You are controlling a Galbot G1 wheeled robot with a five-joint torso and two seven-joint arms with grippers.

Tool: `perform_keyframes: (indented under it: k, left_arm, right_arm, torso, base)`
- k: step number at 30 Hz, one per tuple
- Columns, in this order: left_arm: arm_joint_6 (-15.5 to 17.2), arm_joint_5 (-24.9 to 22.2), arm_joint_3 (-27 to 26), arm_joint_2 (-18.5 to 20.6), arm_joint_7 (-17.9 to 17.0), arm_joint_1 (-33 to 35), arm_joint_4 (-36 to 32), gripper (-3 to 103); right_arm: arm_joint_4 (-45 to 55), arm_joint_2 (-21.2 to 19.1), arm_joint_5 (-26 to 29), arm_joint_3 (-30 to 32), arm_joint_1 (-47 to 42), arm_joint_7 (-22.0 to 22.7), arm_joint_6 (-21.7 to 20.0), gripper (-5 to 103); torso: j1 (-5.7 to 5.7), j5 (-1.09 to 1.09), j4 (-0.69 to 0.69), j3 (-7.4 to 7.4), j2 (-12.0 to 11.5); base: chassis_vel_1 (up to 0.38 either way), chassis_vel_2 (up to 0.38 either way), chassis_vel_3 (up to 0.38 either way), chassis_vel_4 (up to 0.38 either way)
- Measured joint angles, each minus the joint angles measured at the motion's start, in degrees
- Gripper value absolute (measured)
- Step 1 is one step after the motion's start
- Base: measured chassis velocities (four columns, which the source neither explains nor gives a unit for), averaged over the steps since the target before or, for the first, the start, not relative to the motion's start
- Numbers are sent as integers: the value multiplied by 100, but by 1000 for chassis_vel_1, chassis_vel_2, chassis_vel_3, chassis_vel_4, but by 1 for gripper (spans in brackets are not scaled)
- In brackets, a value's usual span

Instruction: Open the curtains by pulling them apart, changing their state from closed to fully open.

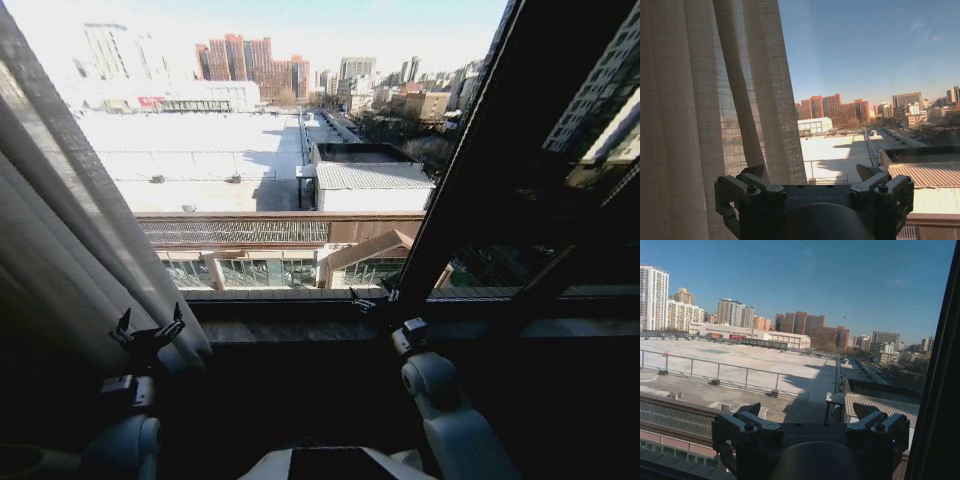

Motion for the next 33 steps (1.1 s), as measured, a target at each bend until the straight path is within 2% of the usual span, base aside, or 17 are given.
perform_keyframes:
  k: [9, 33]
  left_arm:
    - [9, 54, 24, 42, 17, -90, 183, 100]
    - [-49, 168, 45, 71, 57, -155, 280, 100]
  right_arm:
    - [-190, 22, -20, -23, 50, 3, 6, 100]
    - [-229, 41, -47, -71, 74, 11, 14, 100]
  torso:
    - [0, 2, 0, 0, 0]
    - [0, 1, 0, 1, -1]
  base:
    - [-249, -257, 239, 236]
    - [-348, -347, 347, 346]
